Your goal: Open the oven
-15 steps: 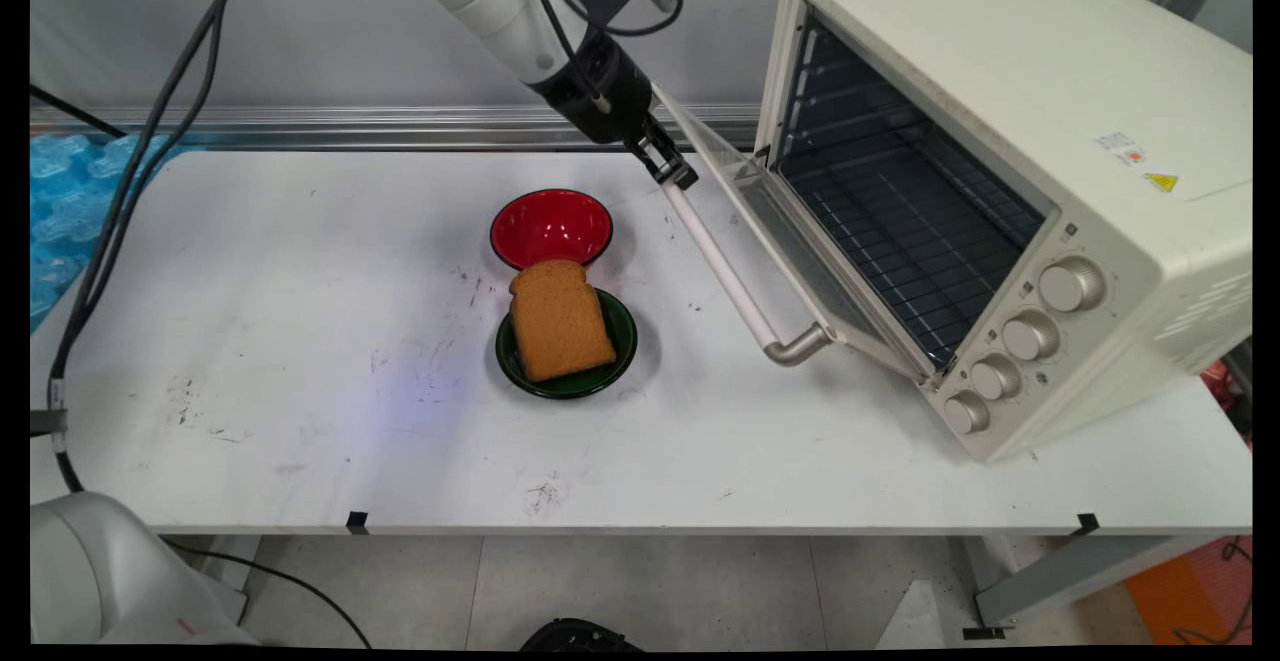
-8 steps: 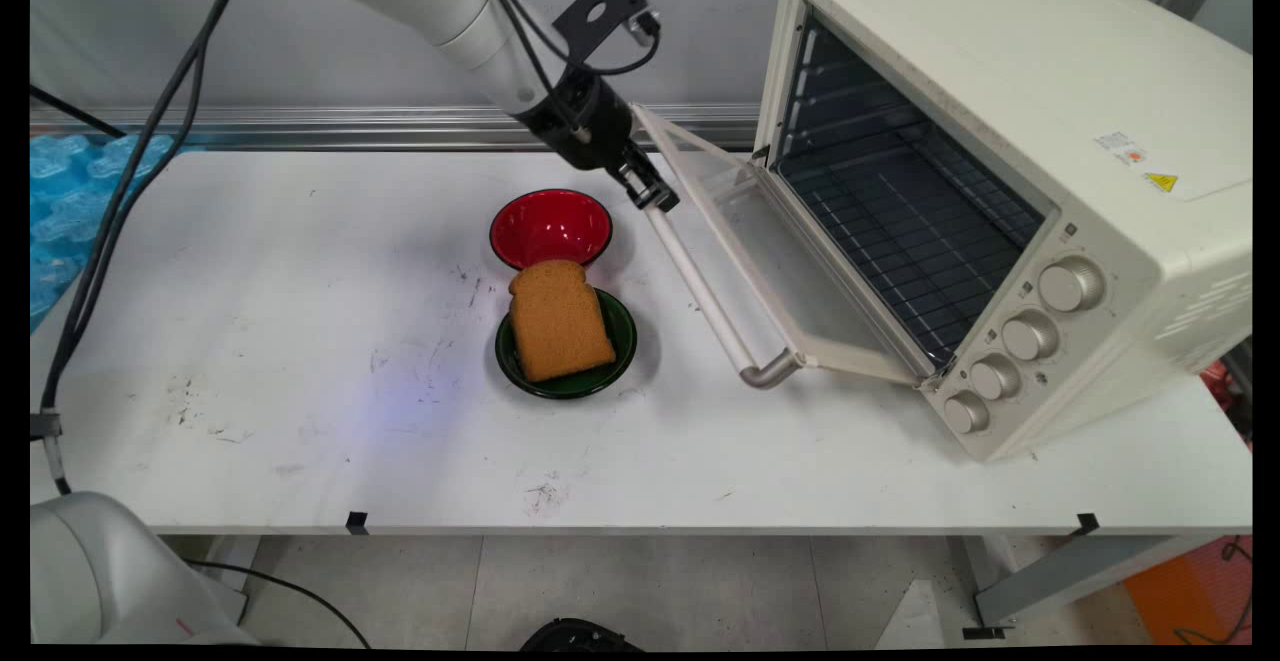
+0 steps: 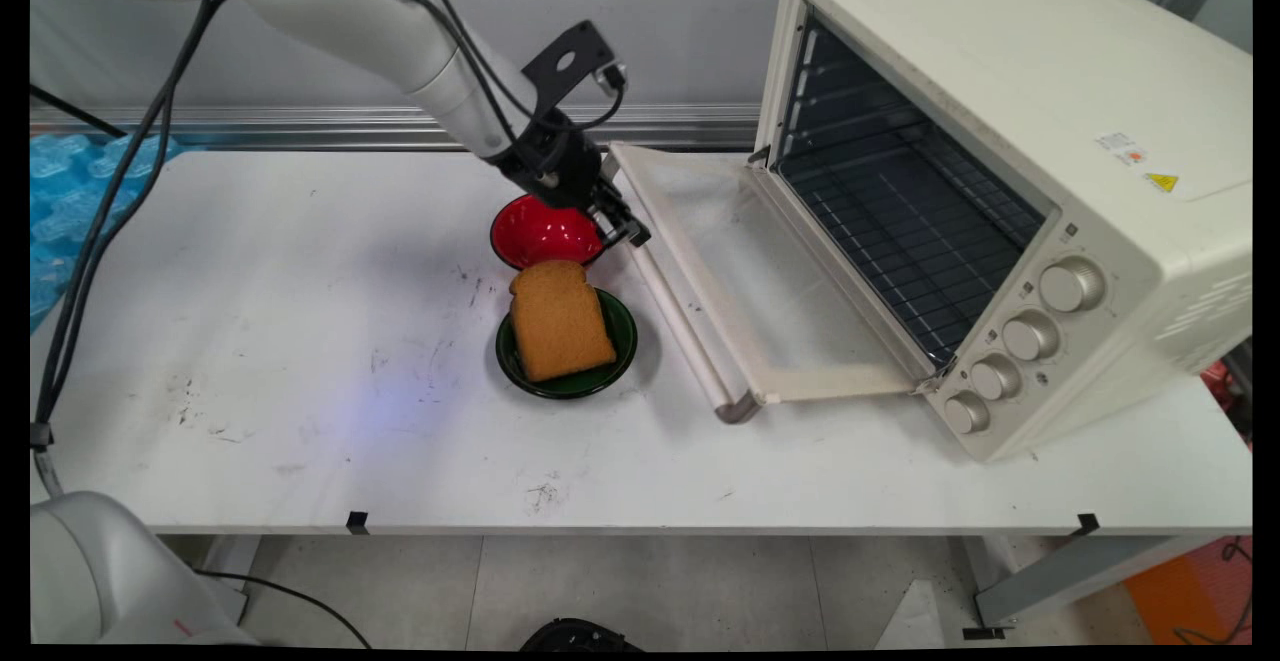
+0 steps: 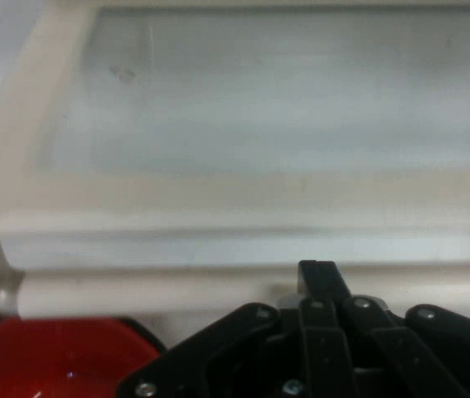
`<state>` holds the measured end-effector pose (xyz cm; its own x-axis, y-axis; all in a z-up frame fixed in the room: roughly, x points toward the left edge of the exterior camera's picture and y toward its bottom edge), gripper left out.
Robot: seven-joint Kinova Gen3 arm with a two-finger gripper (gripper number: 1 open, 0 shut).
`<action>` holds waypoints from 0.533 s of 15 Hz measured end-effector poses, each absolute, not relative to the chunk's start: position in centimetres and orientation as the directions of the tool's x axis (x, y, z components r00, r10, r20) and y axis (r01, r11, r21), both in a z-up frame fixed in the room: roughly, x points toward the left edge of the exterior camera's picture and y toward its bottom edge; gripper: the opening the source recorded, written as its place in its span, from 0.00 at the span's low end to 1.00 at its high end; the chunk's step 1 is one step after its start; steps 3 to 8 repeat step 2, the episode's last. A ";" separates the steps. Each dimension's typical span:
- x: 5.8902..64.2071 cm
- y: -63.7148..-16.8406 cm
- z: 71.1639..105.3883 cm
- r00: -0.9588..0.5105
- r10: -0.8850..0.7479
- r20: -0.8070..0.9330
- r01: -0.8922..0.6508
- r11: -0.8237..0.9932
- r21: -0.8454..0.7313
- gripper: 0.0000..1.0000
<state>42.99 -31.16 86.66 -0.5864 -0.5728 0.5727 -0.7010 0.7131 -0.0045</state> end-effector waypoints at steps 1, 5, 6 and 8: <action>43.2 -30.9 86.4 -0.590 -0.570 0.571 -0.699 0.715 -0.008 0.00; 43.4 -30.6 86.1 -0.595 -0.567 0.570 -0.696 0.718 -0.012 0.00; 43.4 -30.6 86.1 -0.595 -0.567 0.570 -0.696 0.718 -0.012 0.00; 43.4 -30.6 86.1 -0.595 -0.567 0.570 -0.696 0.718 -0.012 0.00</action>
